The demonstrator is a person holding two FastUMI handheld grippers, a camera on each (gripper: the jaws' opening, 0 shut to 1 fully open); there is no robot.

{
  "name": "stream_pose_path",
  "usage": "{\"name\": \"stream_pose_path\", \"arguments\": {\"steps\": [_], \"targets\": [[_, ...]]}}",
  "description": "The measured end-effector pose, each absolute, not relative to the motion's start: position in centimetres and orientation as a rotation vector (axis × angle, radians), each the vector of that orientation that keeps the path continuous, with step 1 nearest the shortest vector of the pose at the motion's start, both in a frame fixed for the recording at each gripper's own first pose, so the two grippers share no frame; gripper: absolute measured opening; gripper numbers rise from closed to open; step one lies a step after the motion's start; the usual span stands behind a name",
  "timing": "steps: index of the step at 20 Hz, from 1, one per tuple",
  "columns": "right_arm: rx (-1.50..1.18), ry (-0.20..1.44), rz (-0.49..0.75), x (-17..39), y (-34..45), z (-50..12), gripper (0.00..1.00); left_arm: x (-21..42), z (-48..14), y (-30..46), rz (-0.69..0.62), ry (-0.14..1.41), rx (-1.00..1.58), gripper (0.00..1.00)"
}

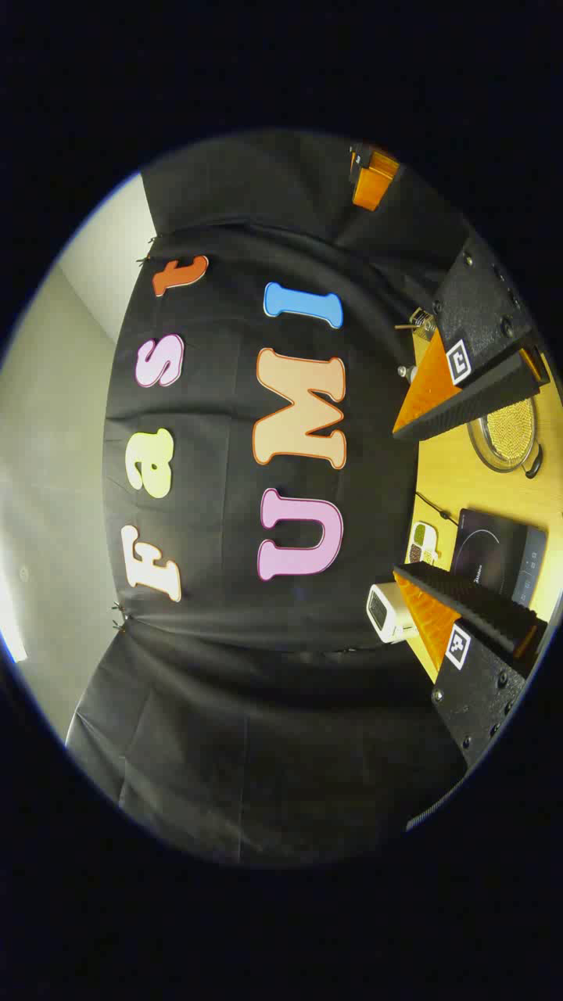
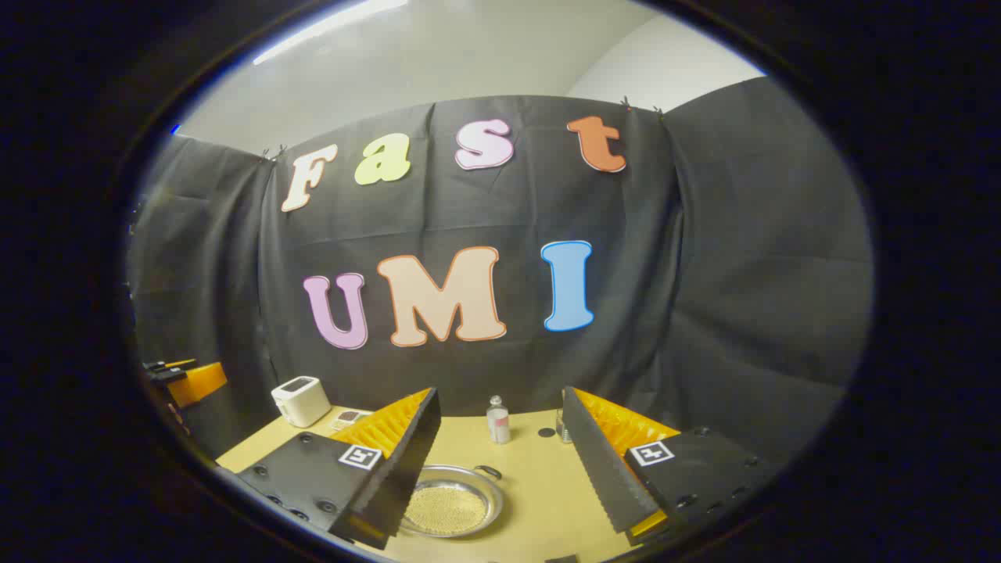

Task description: First push the handle of the pot to place it horizontally, then grasp the pot with both hands and set it on the induction cooktop.

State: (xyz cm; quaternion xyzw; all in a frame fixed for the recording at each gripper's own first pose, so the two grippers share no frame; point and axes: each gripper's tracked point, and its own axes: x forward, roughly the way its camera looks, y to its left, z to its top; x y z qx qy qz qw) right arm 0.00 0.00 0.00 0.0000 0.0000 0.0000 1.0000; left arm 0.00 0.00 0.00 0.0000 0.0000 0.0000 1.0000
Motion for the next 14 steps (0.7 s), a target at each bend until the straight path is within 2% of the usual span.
{"name": "stream_pose_path", "arguments": {"steps": [1, 2, 3, 4, 5, 6, 8, 9, 10, 12, 14], "targets": [[-0.003, 0.002, 0.007, 0.1, -0.1, 0.0, 0.94, 0.1, -0.5, 0.1, 0.013, 0.005, 0.002, 0.91], [-0.005, 0.006, 0.012, 0.2, -0.3, -0.1, 0.94, 0.1, -0.7, 0.1, 0.025, 0.013, 0.006, 0.91], [-0.010, 0.007, 0.017, 0.4, -0.4, -0.1, 0.94, 0.1, -0.8, 0.1, 0.036, 0.017, 0.009, 0.95], [-0.016, 0.006, 0.018, 0.5, -0.7, -0.1, 0.99, 0.2, -0.9, 0.2, 0.047, 0.019, 0.008, 0.95], [-0.023, 0.007, 0.016, 0.6, -1.0, -0.2, 0.99, 0.3, -1.0, 0.2, 0.055, 0.023, 0.007, 0.95], [-0.029, 0.011, 0.014, 0.7, -1.3, -0.4, 0.94, 0.3, -1.2, 0.1, 0.058, 0.031, 0.004, 0.91], [-0.025, 0.022, 0.016, 0.7, -1.5, -0.7, 0.94, 0.2, -1.6, 0.1, 0.061, 0.045, 0.000, 0.99], [-0.019, 0.023, 0.020, 0.8, -1.6, -0.6, 0.99, 0.3, -1.8, 0.0, 0.064, 0.048, 0.001, 0.95], [-0.019, 0.024, 0.024, 0.8, -1.6, -0.7, 0.94, 0.3, -1.8, 0.0, 0.064, 0.049, 0.002, 0.92], [-0.026, 0.027, 0.022, 1.0, -1.8, -0.9, 0.94, 0.3, -2.2, -0.2, 0.062, 0.057, 0.010, 0.95], [-0.025, 0.029, 0.033, 1.0, -1.6, -0.9, 0.94, 0.4, -2.4, -0.2, 0.065, 0.059, 0.017, 0.92]]}}
